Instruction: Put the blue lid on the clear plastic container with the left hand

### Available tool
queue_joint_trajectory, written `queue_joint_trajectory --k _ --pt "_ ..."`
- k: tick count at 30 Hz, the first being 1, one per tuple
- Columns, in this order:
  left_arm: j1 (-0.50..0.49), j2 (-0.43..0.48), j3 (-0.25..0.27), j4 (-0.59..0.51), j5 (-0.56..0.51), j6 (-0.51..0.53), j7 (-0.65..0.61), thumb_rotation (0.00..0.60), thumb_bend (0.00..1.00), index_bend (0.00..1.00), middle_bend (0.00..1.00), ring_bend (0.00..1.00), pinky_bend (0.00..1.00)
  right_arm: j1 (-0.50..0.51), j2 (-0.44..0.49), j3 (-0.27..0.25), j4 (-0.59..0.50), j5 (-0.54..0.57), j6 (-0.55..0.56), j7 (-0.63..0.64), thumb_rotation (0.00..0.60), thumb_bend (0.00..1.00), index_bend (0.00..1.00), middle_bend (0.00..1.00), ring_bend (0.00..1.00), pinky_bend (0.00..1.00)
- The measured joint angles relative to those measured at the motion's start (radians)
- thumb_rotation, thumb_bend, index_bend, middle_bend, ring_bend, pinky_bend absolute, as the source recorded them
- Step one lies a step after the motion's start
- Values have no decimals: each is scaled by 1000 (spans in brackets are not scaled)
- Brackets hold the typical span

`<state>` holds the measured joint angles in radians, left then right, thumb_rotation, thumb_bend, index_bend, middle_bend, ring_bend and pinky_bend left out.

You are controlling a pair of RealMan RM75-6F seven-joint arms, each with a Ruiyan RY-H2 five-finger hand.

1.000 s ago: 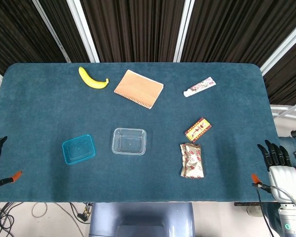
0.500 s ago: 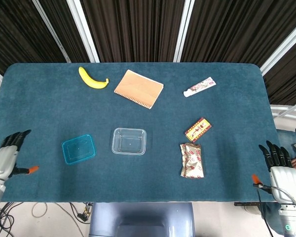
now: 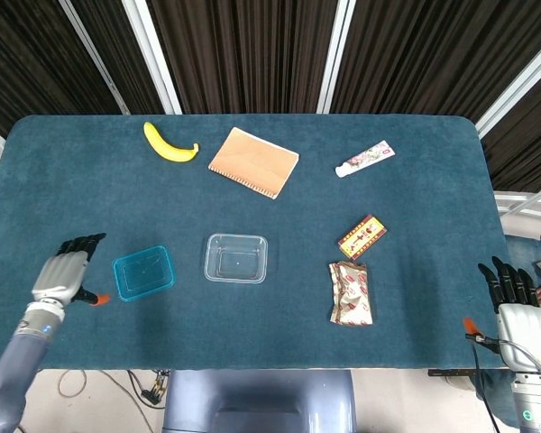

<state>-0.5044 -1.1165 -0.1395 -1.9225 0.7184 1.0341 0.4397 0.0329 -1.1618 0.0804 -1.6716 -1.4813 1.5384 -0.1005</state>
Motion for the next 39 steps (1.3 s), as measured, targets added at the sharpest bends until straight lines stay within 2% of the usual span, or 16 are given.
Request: queue_joint_trajectory --k 6,16,31,39 --pt "-39 -114 12 65 -61 50 48 600 43 0 52 0 8 1 1 0 0 2 -4 1 600 294 102 29 35 0" --pt "-88 -216 24 145 -108 69 111 600 43 0 53 0 8 1 -1 1 1 5 -5 -4 600 295 102 29 35 0" --pt "-148 -303 31 249 -194 15 162 600 43 0 63 0 8 2 -2 4 3 13 -9 -8 600 294 102 29 35 0" --pt "-165 -344 41 292 -195 11 168 600 43 0 79 0 7 1 -3 7 2 18 -8 -11 600 294 102 29 35 0"
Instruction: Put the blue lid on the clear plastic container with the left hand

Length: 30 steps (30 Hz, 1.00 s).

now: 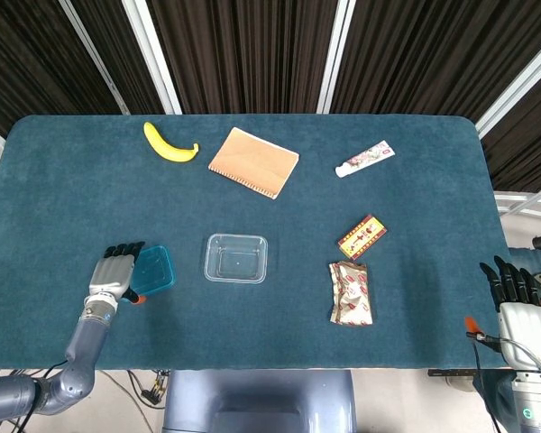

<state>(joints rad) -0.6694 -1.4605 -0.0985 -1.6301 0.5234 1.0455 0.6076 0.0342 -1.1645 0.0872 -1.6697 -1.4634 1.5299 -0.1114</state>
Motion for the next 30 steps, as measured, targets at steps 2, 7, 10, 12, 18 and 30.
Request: queue_joint_trajectory --k 2,7,10,12,18,30 --pt "-3 -8 1 5 6 12 5 600 43 0 87 0 7 0 0 0 0 1 0 -1 600 294 102 29 35 0" --pt "-9 -26 3 16 9 38 29 600 43 0 102 0 7 0 -1 1 0 3 0 -2 600 295 102 29 35 0" --pt "-15 -34 6 21 -4 41 47 600 43 0 114 0 7 0 -1 2 -1 5 -1 -4 600 295 102 29 35 0" --pt "-18 -40 6 25 -11 44 53 600 44 0 117 0 6 0 -2 2 -1 5 0 -5 600 295 102 29 35 0" --pt "-19 -47 5 34 -17 47 57 600 43 0 116 0 6 -1 -2 3 -1 7 0 -6 600 294 102 29 35 0" --pt "-15 -56 15 44 -21 37 61 600 44 0 118 0 0 -2 -5 5 -2 12 2 -14 600 294 102 29 35 0"
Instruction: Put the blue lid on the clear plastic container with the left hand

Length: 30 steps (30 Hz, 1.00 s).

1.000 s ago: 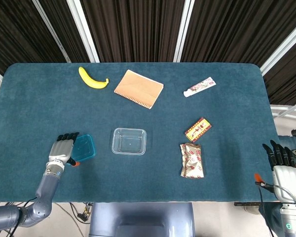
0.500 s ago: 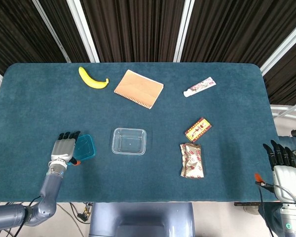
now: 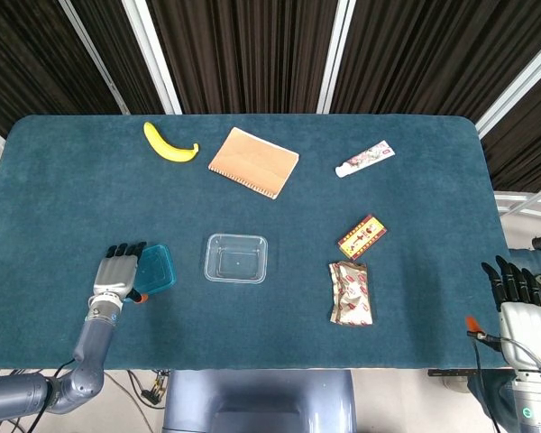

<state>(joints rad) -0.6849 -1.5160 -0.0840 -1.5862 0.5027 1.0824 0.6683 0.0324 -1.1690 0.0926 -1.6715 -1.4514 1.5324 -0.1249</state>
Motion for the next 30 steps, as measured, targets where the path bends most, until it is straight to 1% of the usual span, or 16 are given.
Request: queue_joint_trajectory --k 7,11,20,26,30 --pt "0 -8 -1 4 3 13 7 600 47 0 186 0 0 0 -1 0 0 -1 1 0 600 294 102 29 35 0" --pt "0 -13 1 12 5 18 12 600 73 0 208 0 0 0 -1 1 0 0 1 0 600 294 102 29 35 0" --pt "-4 -21 6 11 20 44 44 600 131 0 218 0 0 -1 -3 2 1 0 4 0 600 295 102 29 35 0" --pt "-5 -14 12 3 26 82 85 600 133 0 213 0 0 -1 -4 2 2 -2 5 1 600 294 102 29 35 0" --pt "-1 3 8 0 31 70 72 600 133 0 207 0 0 -1 -4 2 2 -3 6 0 600 294 102 29 35 0"
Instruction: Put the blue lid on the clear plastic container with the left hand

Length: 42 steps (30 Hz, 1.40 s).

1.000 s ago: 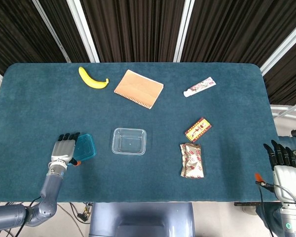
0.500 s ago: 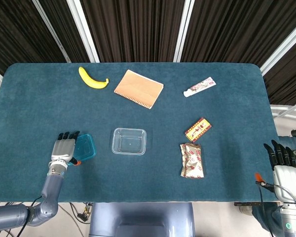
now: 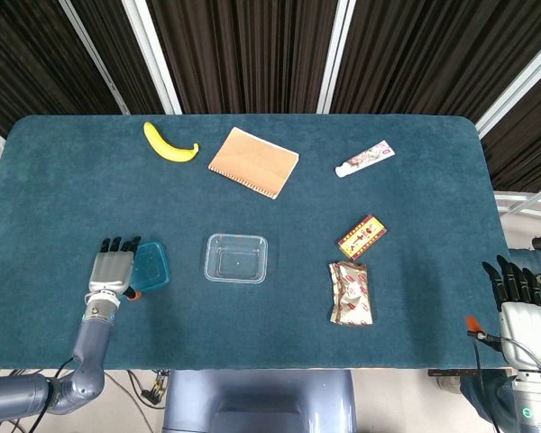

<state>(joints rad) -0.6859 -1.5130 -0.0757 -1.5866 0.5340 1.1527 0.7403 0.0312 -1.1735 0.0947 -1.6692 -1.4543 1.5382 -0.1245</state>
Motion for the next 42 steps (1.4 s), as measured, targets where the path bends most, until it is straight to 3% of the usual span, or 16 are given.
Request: queue_joint_trajectory --k 14,22,32,42 --pt "22 147 -3 -22 156 -143 -172 600 140 0 193 0 0 -1 -1 0 -2 1 1 -4 600 294 102 29 35 0" --pt "2 271 -37 -117 240 -201 -234 600 140 0 187 0 0 -2 -2 0 -2 2 2 -6 600 294 102 29 35 0" --pt "-132 365 -112 -220 105 -277 -201 600 140 0 183 0 0 -4 -1 4 -2 13 3 -4 600 295 102 29 35 0" --pt "-307 307 -134 -211 -32 -326 -123 600 140 0 179 0 0 -9 3 10 -3 27 5 2 600 294 102 29 35 0"
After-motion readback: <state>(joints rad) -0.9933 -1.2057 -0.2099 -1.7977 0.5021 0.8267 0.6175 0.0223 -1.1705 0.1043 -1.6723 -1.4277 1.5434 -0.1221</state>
